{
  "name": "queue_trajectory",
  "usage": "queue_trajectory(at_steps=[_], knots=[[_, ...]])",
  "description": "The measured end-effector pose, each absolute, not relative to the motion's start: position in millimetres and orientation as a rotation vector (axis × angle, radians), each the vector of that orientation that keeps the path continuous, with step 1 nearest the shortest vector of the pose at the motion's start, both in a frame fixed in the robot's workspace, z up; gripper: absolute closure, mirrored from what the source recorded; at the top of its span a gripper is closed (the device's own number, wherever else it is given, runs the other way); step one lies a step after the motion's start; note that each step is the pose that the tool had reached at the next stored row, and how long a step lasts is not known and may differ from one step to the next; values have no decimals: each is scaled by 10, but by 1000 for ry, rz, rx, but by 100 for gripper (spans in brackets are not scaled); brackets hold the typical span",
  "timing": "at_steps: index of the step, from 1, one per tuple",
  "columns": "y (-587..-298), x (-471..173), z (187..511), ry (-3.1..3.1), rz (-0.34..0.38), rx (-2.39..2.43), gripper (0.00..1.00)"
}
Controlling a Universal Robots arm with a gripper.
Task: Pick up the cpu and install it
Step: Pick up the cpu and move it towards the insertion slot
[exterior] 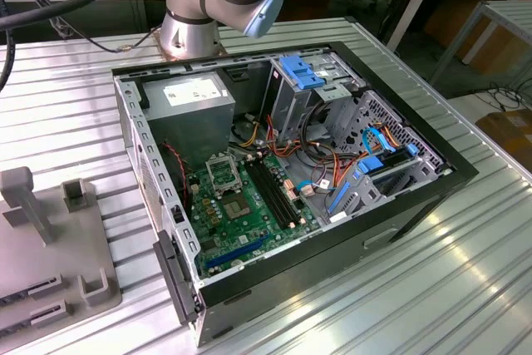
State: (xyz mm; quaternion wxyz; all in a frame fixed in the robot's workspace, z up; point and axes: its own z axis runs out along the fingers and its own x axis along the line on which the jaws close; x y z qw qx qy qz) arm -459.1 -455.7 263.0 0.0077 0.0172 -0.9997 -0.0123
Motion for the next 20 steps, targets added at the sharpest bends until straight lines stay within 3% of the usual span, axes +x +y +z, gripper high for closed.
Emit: queue_trajectory(at_steps=[20], knots=[[-4557, -4587, 2745, -3125, -38, 54, 53]])
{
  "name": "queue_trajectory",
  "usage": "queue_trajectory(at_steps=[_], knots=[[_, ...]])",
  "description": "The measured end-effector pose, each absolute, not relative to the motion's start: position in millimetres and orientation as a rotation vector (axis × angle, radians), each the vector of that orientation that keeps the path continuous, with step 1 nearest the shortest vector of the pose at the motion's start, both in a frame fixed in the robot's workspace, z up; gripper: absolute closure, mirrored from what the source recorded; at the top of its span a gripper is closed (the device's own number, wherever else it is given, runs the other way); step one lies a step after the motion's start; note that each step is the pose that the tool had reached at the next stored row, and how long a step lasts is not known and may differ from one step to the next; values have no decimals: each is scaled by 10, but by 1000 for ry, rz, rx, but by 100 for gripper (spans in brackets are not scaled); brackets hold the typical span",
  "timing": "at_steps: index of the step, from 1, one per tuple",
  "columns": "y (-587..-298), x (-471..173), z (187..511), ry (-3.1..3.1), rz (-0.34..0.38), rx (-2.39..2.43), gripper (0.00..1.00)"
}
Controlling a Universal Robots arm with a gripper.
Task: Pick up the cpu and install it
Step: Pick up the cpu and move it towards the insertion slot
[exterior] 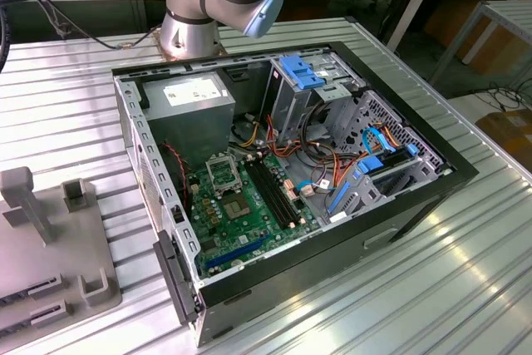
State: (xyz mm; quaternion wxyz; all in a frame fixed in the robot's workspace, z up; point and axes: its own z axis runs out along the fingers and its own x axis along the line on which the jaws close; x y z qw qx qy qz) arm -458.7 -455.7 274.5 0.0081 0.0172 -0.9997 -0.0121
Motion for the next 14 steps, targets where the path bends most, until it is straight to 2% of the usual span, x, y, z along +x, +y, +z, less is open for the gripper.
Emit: queue_trajectory(at_steps=[14], knots=[[-4557, -4586, 2773, -3125, -38, 54, 53]])
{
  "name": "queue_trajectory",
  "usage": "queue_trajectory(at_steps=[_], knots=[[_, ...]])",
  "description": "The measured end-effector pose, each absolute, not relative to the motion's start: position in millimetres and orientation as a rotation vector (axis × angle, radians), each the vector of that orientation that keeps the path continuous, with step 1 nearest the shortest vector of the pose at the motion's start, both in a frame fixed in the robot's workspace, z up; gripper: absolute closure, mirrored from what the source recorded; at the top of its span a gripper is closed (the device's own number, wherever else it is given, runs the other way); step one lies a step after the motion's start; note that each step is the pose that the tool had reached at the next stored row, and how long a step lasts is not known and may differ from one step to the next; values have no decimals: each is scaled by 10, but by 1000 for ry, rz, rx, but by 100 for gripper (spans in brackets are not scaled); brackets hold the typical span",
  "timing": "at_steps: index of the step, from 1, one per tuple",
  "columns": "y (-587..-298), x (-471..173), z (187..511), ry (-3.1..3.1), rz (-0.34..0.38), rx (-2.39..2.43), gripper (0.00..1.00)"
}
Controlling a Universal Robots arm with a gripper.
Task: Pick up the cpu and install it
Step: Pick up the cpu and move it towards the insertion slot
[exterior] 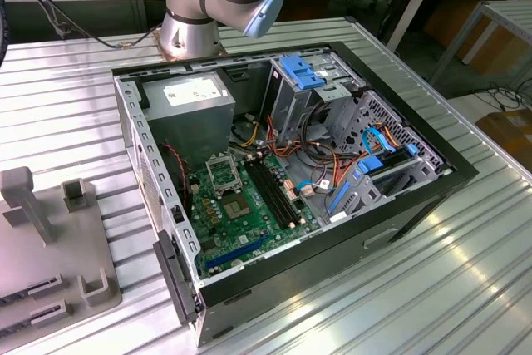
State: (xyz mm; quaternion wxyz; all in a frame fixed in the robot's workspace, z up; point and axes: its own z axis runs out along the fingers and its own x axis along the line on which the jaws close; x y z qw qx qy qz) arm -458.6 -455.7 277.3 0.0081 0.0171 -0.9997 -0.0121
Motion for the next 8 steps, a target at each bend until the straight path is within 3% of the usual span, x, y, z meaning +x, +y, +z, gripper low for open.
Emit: queue_trajectory(at_steps=[8], knots=[[-4557, -4586, 2787, -3125, -38, 54, 53]])
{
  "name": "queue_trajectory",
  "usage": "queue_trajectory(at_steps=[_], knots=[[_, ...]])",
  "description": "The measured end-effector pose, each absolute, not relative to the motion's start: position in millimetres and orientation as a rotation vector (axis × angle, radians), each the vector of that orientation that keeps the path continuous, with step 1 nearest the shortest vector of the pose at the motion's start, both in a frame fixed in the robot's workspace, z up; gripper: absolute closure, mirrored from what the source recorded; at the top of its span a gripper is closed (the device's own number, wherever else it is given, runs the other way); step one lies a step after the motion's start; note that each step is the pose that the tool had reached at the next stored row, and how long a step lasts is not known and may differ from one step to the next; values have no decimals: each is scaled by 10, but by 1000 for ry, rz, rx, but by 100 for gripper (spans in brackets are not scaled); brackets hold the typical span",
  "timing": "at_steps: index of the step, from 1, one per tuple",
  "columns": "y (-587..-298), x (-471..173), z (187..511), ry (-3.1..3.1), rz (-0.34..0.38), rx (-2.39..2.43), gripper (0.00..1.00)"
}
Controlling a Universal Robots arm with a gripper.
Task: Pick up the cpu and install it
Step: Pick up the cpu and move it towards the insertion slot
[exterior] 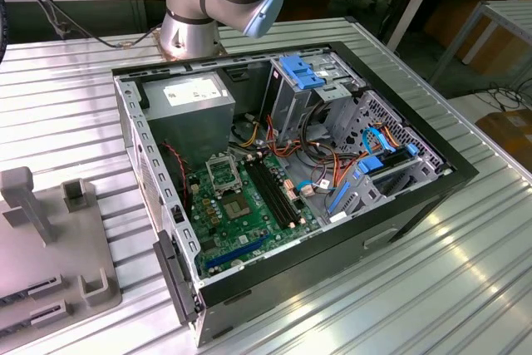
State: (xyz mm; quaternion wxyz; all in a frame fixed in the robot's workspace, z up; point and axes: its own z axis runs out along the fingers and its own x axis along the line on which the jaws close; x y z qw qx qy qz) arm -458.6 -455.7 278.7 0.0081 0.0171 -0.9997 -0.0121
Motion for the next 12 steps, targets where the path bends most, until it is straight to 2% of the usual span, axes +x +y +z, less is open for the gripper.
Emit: queue_trajectory(at_steps=[12], knots=[[-4557, -4586, 2834, -3125, -37, 54, 53]])
